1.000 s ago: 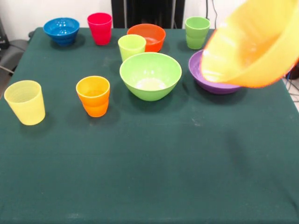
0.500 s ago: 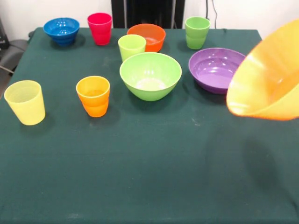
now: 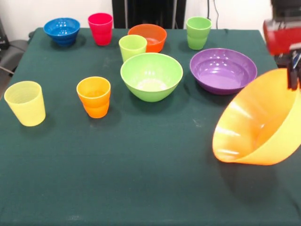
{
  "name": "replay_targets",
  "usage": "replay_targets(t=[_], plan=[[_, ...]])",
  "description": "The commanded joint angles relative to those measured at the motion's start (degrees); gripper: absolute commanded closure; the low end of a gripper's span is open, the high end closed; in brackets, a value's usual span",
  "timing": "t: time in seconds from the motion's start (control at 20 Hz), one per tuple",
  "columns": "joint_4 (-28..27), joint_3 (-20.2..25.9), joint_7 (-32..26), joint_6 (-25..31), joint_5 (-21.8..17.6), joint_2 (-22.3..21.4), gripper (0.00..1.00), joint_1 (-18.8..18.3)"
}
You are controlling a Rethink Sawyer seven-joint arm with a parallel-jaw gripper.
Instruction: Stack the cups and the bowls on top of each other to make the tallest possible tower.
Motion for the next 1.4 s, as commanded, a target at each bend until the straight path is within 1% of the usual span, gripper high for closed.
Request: replay_targets(t=[0.05,0.3,0.55,0.65,1.05,1.3,1.4], plan=[[-5.0,7.0,2.1,1.7,4.0,8.4,1.00,-3.0],[-6.9,7.7,2.1,5.2,5.5,9.5,1.00,-3.2],[-5.5,8.3,3.2,8.2,7.7,7.1,1.00,-3.4],[-5.7,9.0,2.8,9.1,8.3,7.1,1.00,-3.8],[-6.4,11.8,0.0,11.0,9.0,8.8,1.00,-5.9],[-6.5,13.9,-2.2,11.3,8.5,10.9,1.00,-8.1],[-7.7,14.6,-3.5,11.3,8.1,13.0,1.00,-8.8]])
